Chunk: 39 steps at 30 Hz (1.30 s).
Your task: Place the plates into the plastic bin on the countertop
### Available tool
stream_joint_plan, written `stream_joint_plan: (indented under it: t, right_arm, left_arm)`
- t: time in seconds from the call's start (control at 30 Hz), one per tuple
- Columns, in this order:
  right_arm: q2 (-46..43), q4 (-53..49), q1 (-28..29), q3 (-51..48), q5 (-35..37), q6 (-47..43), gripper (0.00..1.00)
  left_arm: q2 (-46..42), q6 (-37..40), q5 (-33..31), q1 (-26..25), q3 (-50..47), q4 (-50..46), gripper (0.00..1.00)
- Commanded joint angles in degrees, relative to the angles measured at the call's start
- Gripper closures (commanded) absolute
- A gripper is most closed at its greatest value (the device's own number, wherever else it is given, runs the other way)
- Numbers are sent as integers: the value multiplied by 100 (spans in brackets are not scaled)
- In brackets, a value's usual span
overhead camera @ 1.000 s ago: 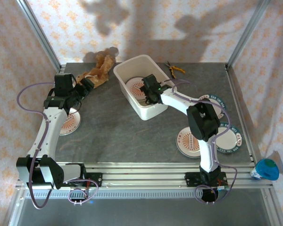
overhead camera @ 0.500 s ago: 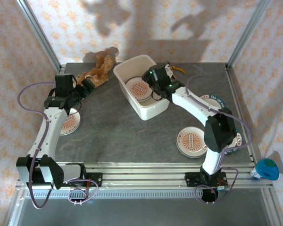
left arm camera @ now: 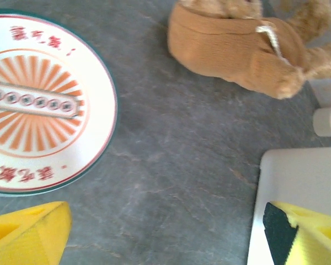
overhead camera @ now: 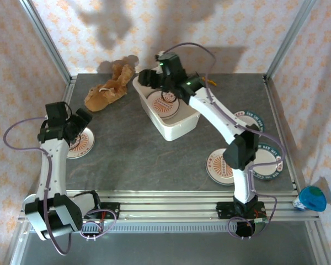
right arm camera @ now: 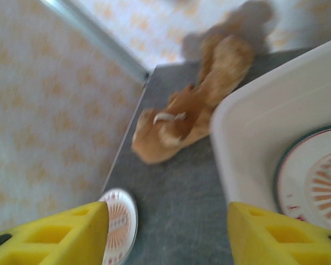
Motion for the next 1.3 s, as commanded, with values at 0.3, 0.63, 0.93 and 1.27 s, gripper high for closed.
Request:
stream_joint_plan:
  t: [0.3,0.63,0.93,1.27]
  right_arm:
    - [335,-1021,420,445,-1113,-1240,43]
    - [-551,-687,-60,-767,-1254,-1076,43]
    - [-935,-777,-273,-1117,-1357,-1190,43]
    - [-1377,-302,-453,-1826,-1258,-1038,45]
  left_arm:
    - [-300,-1130,24,953,-1422,238,12]
    - [1,-2028,-1150,971,-1723,125,13]
    - [519,-2361,-1284,1069,-1829,593,12]
    - [1202,-2536,-904,1245,-1671,1014,13]
